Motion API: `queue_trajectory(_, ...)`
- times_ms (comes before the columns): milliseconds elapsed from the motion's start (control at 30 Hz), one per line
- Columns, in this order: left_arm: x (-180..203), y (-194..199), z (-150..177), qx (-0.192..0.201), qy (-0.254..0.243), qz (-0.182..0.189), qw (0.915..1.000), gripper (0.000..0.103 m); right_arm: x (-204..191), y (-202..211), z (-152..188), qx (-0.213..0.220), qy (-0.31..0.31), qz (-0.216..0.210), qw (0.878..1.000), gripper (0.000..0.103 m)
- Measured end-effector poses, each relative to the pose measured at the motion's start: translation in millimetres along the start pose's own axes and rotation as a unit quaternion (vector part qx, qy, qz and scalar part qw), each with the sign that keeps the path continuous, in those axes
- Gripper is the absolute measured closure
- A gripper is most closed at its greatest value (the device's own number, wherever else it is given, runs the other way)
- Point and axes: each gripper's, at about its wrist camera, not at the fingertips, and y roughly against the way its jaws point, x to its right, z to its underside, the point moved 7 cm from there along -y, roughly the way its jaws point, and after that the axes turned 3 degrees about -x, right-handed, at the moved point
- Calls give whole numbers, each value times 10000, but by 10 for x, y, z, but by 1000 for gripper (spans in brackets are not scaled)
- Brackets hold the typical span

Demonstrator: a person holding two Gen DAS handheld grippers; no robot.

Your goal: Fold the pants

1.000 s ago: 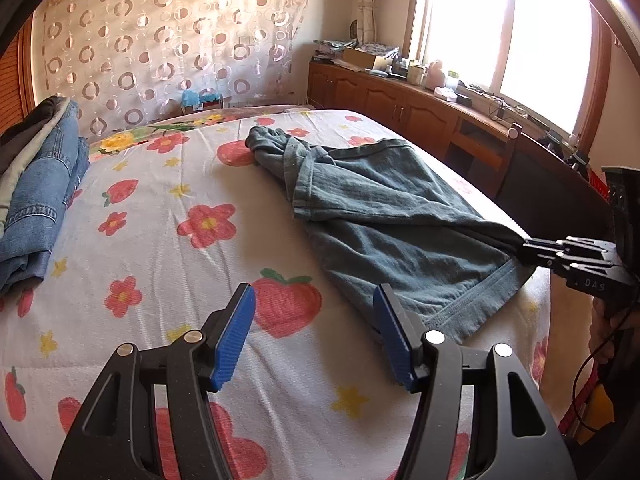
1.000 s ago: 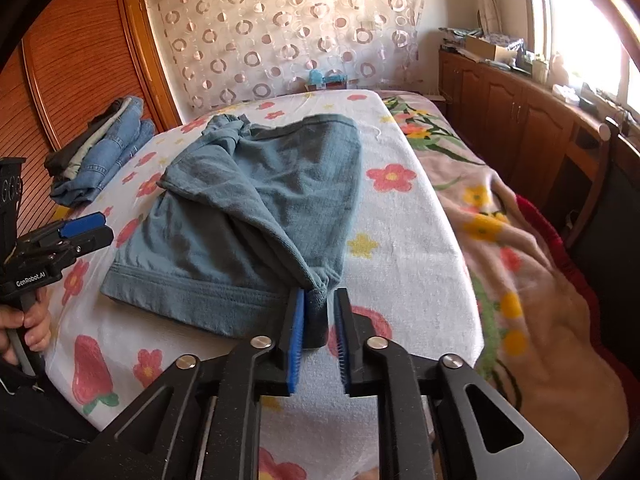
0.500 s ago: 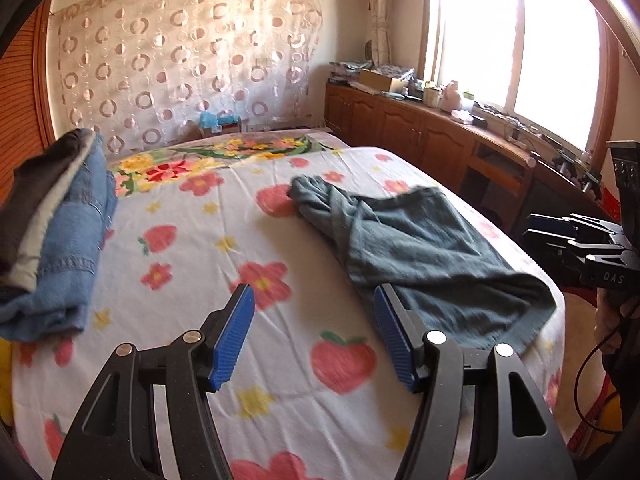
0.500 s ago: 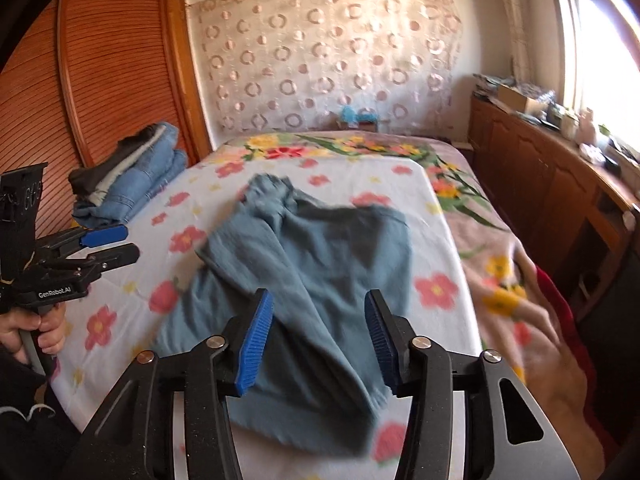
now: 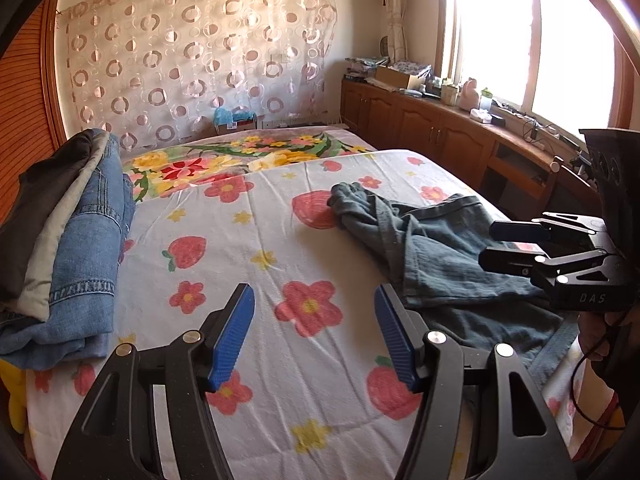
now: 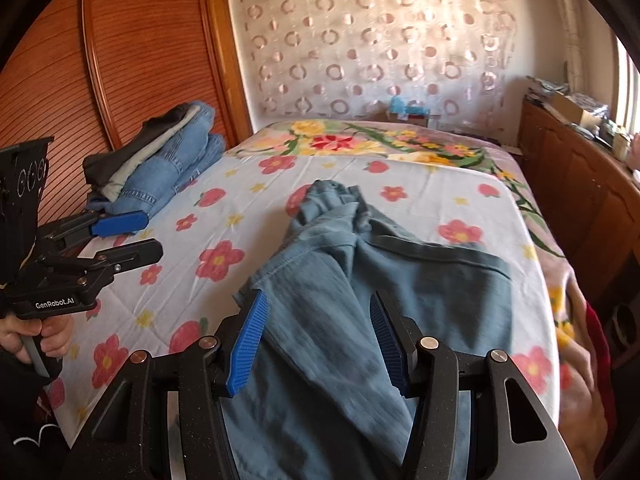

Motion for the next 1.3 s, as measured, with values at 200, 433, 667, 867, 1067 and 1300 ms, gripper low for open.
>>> queue_trajectory(200,-110,-202,74,-247,108,26,9996,39,11,-247,-84,-246,-33,-344,9991,47)
queue_trajectory(433,-160,-301,158,-374,186,37,9991,39,-62,-440,-126,-445,9,-464,9979,47)
queue_trajectory(667,-183,-324,166,-406,231,90,9989,39,-216,-629,-124,-596,227,-510,9967,47)
queue_trajectory(867,-183,-338,181,-447,241,141,9986,39,-228,-760,-100,-755,288,-485,9956,44)
queue_trajectory(1067,-175,-330,176,-442,231,144,9986,39,-292,-788,-84,-860,508,-345,9944,44)
queue_trajectory(1300,-133,-314,169,-434,176,183,9987,39,-160,-648,-132,-630,330,-343,9969,92)
